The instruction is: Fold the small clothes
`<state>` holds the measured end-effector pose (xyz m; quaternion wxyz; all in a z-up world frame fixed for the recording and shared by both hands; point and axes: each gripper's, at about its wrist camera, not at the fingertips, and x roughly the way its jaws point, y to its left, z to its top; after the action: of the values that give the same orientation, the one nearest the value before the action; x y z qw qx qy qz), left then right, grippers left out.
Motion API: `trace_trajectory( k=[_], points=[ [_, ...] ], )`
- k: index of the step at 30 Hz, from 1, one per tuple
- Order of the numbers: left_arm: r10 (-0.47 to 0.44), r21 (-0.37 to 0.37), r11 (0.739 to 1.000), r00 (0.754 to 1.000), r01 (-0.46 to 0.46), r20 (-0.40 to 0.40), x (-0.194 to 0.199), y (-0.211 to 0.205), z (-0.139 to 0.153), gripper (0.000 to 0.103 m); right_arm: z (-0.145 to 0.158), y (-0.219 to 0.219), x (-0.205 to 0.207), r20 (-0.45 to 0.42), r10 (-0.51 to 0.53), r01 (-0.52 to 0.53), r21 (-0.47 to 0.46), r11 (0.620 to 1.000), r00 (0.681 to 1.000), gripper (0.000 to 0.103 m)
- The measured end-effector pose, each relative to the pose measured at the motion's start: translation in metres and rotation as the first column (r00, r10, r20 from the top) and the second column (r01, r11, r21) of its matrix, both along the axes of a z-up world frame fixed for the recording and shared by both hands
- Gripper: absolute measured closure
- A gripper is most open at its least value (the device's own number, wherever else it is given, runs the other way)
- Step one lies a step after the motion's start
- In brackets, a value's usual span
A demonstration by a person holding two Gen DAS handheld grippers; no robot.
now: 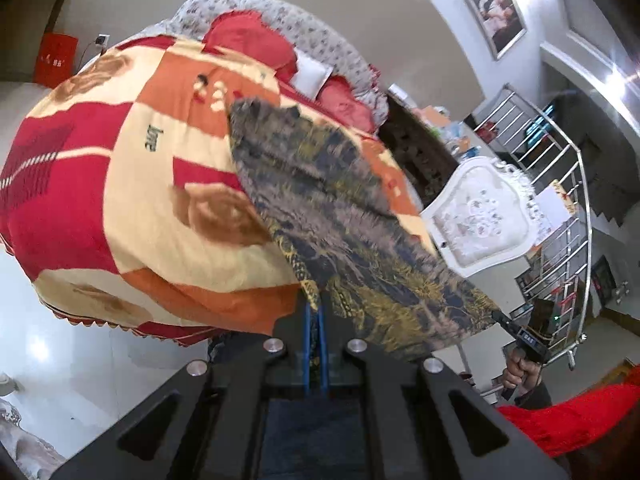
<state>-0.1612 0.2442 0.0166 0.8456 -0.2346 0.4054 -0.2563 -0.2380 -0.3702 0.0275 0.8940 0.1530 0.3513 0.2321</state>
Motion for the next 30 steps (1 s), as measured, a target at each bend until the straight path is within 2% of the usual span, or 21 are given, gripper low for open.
trace_trajectory(
  k=[6, 9, 11, 13, 16, 19, 24, 30],
  points=[
    [-0.060, -0.107, 0.992, 0.997, 0.066, 0.057, -0.019, 0.007, 0.028, 0.100, 0.034, -0.022, -0.019, 0.068, -0.018, 0.015, 0.044, 0.999, 0.998, 0.103],
    [-0.095, -0.126, 0.986, 0.990, 0.107, 0.100, -0.023, -0.001, 0.044, 0.100, 0.053, -0.033, -0.024, 0.118, -0.040, 0.031, 0.074, 0.997, 0.992, 0.103],
    [-0.097, -0.125, 0.986, 0.990, 0.109, 0.098, -0.015, -0.004, 0.044, 0.100, 0.062, -0.037, -0.022, 0.136, -0.050, 0.040, 0.075, 0.996, 0.989, 0.103],
    [-0.064, -0.145, 0.987, 0.996, 0.072, 0.061, 0.000, -0.003, 0.033, 0.100, 0.063, -0.037, -0.012, 0.141, -0.049, 0.038, 0.077, 0.996, 0.989, 0.103],
    [0.008, -0.146, 0.989, 1.000, -0.010, -0.015, 0.025, 0.000, 0.012, 0.100, 0.055, -0.035, 0.007, 0.128, -0.050, 0.040, 0.080, 0.996, 0.991, 0.103],
    [0.098, -0.133, 0.985, 0.990, -0.110, -0.100, 0.058, -0.002, -0.010, 0.100, 0.039, -0.030, 0.038, 0.098, -0.064, 0.057, 0.072, 0.996, 0.993, 0.103],
    [0.190, -0.102, 0.973, 0.972, -0.205, -0.138, 0.112, -0.008, -0.026, 0.100, 0.006, -0.028, 0.100, 0.030, -0.135, 0.132, 0.087, 0.987, 0.990, 0.103],
    [0.252, -0.032, 0.965, 0.952, -0.262, -0.175, 0.183, -0.021, -0.053, 0.100, -0.026, -0.020, 0.178, -0.028, -0.175, 0.176, 0.027, 0.984, 0.984, 0.103]
  ],
)
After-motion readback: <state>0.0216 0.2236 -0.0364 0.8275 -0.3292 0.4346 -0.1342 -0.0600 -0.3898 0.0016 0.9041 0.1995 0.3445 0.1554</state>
